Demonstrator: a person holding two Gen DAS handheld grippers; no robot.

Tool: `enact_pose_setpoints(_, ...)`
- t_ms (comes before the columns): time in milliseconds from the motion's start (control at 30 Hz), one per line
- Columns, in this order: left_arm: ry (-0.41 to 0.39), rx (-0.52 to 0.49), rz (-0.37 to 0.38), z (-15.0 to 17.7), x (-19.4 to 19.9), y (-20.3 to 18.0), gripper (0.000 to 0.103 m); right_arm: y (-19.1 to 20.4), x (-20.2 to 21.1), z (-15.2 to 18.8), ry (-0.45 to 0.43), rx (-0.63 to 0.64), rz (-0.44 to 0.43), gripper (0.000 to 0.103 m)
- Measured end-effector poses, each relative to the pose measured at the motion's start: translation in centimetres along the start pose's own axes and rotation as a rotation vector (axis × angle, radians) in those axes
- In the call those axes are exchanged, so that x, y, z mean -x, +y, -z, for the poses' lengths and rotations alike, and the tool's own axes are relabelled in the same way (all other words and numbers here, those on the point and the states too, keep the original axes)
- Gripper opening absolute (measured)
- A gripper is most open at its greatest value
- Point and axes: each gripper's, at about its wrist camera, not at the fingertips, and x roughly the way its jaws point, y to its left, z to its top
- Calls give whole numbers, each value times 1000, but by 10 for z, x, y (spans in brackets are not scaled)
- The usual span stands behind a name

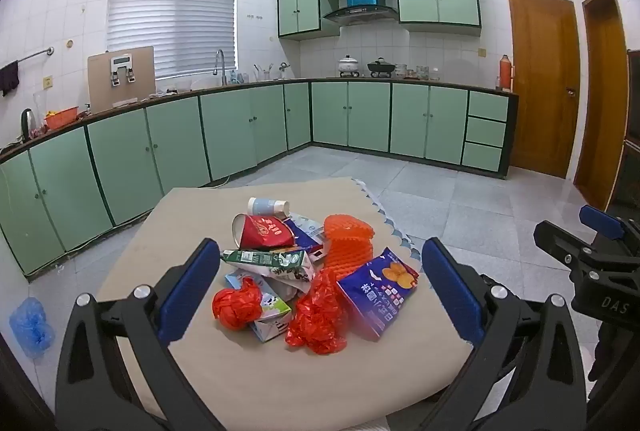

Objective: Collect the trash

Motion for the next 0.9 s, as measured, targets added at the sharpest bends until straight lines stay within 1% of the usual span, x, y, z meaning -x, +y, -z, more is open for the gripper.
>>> enact_pose_setpoints(133, 4, 0, 0, -3, -5, 1, 98, 0, 0, 0, 1, -2, 0, 97)
enact_pose_setpoints(167, 4, 2, 1, 1, -5, 2, 98, 0, -1, 0, 1, -2, -1, 97)
enact_pose_setpoints(367, -4, 6, -9, 1, 0, 2, 98, 0, 0, 0, -1, -1, 0, 97)
enact_pose_setpoints(900, 1, 6, -9, 1, -1, 5, 98, 0, -1, 0, -1, -2, -1, 97)
